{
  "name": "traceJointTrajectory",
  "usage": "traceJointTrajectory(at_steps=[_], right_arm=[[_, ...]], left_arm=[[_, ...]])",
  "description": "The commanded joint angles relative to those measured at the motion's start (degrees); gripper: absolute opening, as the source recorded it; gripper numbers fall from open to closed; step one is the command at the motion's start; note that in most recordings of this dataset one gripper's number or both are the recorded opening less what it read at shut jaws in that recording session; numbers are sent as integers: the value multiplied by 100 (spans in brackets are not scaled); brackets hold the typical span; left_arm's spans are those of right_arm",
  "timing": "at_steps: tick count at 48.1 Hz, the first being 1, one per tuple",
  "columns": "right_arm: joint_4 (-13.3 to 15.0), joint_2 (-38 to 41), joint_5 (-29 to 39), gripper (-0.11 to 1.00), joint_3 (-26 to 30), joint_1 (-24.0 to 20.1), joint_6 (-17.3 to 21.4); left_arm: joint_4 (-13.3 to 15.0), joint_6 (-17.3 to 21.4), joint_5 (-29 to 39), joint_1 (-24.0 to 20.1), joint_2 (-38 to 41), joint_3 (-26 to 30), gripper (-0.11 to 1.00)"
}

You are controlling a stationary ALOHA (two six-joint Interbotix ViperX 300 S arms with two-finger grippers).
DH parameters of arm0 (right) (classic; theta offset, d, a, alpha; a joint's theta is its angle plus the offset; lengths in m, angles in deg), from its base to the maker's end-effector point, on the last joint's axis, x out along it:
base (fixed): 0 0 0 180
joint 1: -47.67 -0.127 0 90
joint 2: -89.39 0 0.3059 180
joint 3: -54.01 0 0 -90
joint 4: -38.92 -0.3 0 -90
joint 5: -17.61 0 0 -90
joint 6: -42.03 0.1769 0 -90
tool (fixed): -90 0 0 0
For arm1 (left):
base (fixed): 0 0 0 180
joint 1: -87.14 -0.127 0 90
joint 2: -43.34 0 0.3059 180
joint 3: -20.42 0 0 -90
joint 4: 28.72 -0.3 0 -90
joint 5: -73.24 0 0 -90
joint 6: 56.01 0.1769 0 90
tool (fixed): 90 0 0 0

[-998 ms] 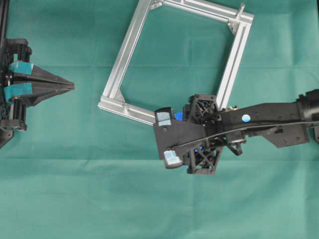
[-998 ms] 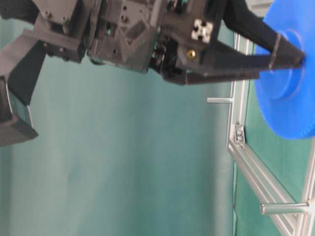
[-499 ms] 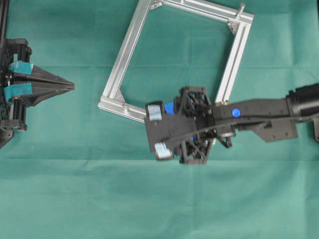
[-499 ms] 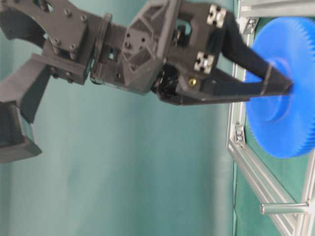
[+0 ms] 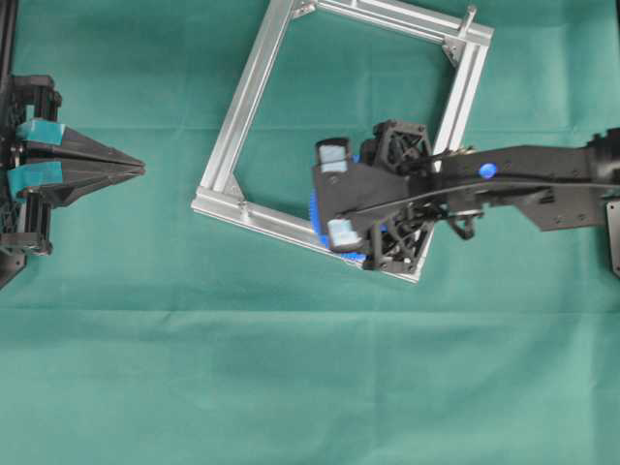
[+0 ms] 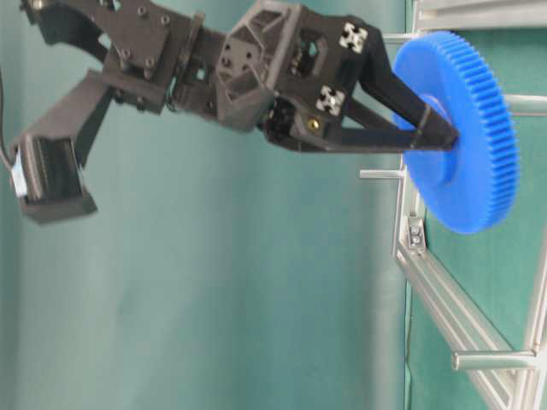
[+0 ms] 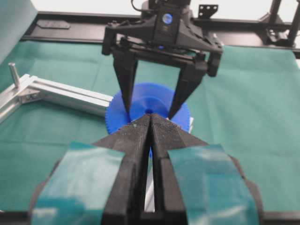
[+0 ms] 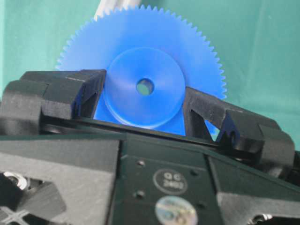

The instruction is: Find the location of the shaft and insert the gear.

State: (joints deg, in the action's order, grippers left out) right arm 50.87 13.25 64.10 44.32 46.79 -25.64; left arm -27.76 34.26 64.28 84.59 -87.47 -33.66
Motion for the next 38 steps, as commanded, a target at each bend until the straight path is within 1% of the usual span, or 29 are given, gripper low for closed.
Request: traceJointTrajectory(at_steps=[1, 8, 23, 28, 31, 38], right_arm=[[35, -308, -185, 69, -185, 44, 9], [35, -510, -352, 69, -483, 79, 123], [0, -835, -396, 69, -932, 62, 668], [-9, -861, -413, 69, -967, -53, 844], [-9, -853, -466, 69, -958, -193, 949], [-9, -809, -624, 69, -914, -483, 1028]], left_arm=[[9, 0, -35, -9, 26, 70, 2], [9, 0, -35, -9, 18, 70, 2], [9, 0, -35, -9, 18, 70, 2], [9, 0, -26, -9, 18, 70, 2], [9, 0, -26, -18, 18, 70, 2], [9, 18, -26, -9, 18, 70, 2]])
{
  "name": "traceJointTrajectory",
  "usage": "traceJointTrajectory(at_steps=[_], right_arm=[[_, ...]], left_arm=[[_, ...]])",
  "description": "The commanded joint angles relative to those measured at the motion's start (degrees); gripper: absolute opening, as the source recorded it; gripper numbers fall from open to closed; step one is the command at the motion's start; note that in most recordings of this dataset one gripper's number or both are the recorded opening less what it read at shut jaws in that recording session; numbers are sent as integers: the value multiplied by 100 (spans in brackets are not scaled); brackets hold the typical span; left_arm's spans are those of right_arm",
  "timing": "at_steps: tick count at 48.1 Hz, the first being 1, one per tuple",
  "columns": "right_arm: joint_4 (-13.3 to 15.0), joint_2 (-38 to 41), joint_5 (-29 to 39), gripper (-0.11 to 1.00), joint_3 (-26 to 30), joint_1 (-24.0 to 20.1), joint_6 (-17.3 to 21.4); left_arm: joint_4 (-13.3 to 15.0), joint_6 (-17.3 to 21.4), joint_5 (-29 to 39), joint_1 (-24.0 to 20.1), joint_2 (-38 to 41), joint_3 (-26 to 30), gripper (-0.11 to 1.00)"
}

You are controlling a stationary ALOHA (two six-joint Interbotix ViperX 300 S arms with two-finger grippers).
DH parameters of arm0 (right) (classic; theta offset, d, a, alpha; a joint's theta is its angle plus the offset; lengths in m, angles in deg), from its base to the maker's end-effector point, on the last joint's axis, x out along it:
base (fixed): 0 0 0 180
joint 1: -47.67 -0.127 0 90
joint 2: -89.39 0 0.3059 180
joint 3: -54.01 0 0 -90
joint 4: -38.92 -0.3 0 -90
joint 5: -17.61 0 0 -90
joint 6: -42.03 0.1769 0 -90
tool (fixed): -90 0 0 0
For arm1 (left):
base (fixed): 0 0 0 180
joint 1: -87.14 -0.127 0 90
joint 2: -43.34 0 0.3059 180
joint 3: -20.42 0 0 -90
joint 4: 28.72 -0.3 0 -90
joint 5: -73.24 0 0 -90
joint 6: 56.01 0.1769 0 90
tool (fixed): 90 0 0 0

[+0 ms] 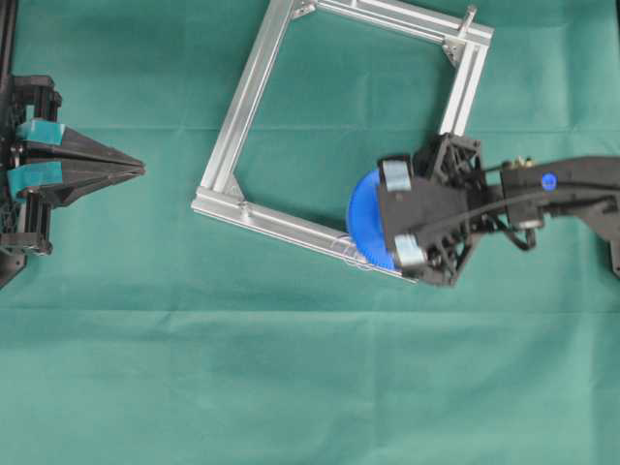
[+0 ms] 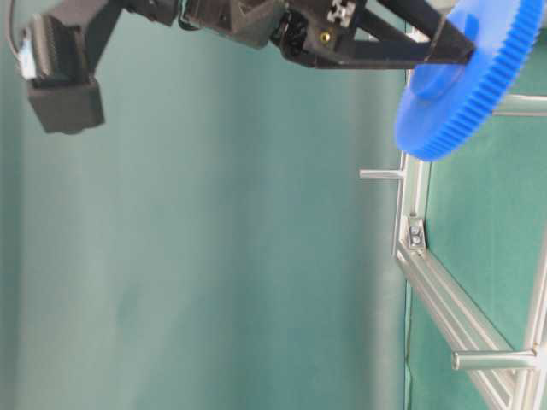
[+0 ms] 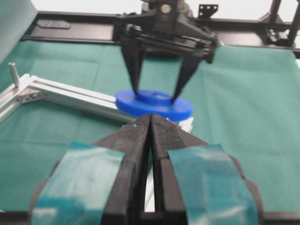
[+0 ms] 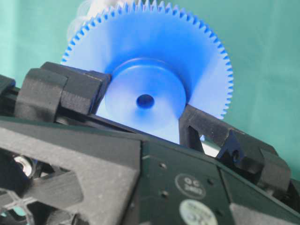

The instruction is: Find the location of the shaft and insert the gear.

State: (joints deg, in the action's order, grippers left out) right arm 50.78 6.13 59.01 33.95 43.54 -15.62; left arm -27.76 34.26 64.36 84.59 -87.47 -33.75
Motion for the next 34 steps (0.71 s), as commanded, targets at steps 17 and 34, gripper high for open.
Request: traceJointTrajectory(at_steps=[17, 34], right_arm=[[62, 176, -220, 69, 475, -290, -35], [589, 211, -220, 69, 545, 44, -9]], left_arm=[[9, 9, -35, -9, 35, 79, 2], [9, 9, -35, -9, 44, 62, 2]])
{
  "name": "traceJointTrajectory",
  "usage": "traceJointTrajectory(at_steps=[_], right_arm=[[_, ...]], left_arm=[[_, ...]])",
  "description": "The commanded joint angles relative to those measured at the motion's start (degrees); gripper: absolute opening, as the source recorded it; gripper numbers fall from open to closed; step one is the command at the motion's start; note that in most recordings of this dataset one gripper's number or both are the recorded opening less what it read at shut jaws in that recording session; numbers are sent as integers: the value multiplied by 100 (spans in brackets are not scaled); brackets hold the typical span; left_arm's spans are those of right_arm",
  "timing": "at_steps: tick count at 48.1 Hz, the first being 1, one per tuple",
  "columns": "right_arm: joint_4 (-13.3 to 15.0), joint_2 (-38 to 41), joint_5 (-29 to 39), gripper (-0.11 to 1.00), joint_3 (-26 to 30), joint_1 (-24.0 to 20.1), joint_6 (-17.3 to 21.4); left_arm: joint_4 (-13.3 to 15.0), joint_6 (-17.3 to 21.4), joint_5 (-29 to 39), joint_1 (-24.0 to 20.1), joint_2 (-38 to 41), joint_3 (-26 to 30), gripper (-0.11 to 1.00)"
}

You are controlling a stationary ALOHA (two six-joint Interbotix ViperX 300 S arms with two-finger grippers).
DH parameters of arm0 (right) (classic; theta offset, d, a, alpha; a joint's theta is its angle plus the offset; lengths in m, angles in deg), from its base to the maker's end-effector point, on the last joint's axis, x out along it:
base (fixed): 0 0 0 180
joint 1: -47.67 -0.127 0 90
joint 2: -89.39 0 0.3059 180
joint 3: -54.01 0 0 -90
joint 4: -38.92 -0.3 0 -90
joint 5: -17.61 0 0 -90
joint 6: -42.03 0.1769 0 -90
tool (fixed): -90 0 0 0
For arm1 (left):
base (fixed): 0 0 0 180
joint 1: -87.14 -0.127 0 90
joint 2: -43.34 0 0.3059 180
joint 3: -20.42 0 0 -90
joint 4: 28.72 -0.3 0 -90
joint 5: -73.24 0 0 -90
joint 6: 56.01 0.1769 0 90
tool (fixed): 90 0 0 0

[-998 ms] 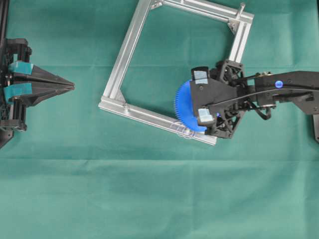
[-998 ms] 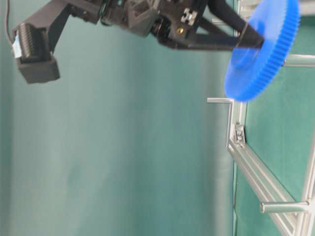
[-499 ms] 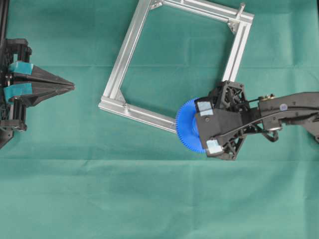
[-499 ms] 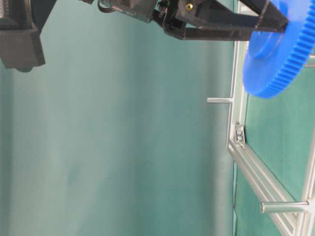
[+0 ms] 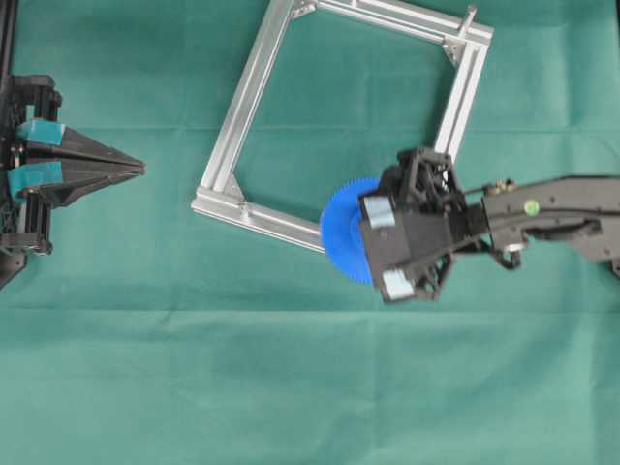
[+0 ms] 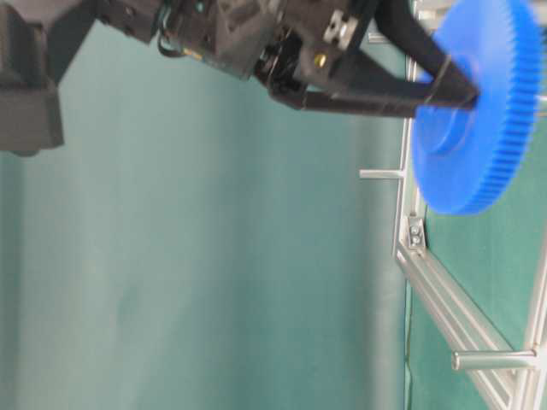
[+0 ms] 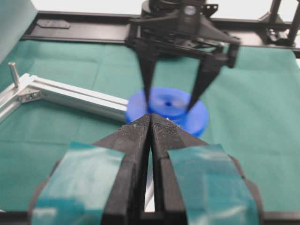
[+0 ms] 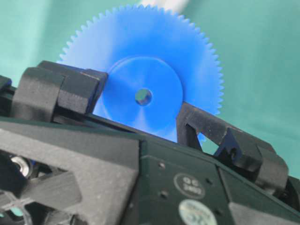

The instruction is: Find the location of the shaft and insert the gear.

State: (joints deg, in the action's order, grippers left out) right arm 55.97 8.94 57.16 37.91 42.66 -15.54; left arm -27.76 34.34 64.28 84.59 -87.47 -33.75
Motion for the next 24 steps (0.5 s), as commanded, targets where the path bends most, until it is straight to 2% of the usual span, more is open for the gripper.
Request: traceJointTrajectory(at_steps=[1, 11, 24], right_arm=[[79, -70, -35, 69, 141, 158, -26], [97, -70, -44, 69, 149, 378, -44], [9, -62, -44, 69, 123, 264, 9]], left_arm=[[9, 0, -26, -9, 44, 62, 2], [9, 0, -26, -18, 44, 44, 2], [9, 9, -26, -18, 26, 44, 2]])
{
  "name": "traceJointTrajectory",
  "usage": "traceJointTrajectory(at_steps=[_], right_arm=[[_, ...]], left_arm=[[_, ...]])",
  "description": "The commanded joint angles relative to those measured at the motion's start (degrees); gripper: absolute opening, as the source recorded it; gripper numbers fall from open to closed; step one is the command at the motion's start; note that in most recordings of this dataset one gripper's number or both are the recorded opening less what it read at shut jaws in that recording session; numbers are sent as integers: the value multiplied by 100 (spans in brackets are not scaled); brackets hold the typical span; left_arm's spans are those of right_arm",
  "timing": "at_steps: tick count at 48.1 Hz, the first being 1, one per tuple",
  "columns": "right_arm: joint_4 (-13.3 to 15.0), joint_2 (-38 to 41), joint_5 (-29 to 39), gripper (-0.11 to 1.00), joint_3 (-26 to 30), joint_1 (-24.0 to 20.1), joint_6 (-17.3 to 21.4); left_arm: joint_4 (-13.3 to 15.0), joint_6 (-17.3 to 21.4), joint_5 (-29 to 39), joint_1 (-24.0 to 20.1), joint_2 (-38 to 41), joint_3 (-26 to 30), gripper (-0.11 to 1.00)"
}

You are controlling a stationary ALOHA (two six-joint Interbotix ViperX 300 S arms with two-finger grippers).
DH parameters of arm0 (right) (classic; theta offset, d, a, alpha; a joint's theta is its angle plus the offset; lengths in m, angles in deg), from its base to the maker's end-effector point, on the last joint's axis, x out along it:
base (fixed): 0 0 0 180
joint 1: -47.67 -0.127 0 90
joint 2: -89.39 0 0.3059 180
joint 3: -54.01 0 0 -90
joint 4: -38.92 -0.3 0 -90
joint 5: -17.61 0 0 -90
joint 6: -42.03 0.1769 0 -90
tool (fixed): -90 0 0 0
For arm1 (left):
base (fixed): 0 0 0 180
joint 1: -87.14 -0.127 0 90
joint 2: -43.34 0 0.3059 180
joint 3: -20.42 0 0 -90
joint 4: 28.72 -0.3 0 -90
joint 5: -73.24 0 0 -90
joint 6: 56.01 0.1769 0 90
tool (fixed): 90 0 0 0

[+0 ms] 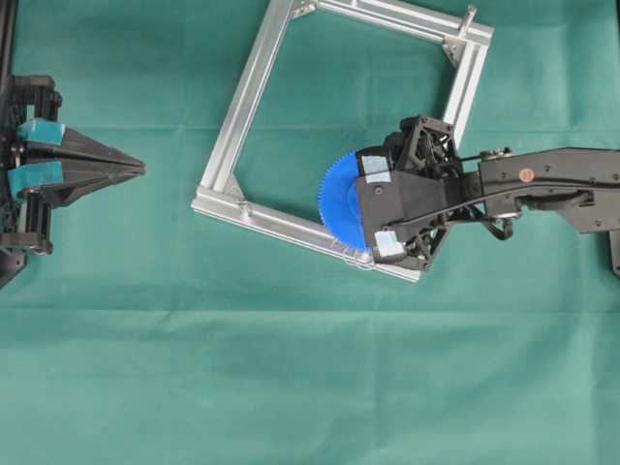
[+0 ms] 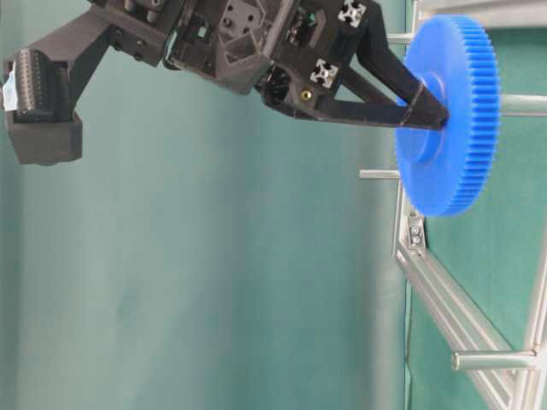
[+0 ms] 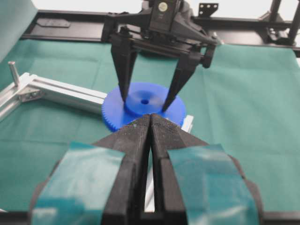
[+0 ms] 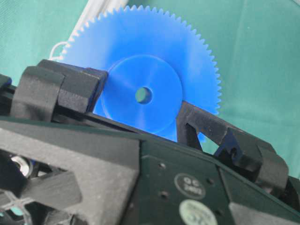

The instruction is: Find the location of the shaft and insert the gear.

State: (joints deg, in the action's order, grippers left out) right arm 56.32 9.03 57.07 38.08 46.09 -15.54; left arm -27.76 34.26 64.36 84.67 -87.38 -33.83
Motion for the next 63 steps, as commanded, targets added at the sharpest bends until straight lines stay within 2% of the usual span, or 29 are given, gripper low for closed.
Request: traceJointTrajectory(at_steps=[1, 23, 42, 63], right_arm=[[-44, -79, -26, 69, 105, -97, 9], [-132, -70, -35, 69, 70, -527, 220], [35, -9, -105, 69, 62, -457, 264], [62, -70, -149, 69, -185, -211, 255]], left_arm=[[9, 18, -35, -26, 18, 53, 2], [9, 18, -26, -26, 9, 44, 2], [9, 18, -35, -18, 0, 44, 2], [9, 18, 26, -18, -9, 26, 2]])
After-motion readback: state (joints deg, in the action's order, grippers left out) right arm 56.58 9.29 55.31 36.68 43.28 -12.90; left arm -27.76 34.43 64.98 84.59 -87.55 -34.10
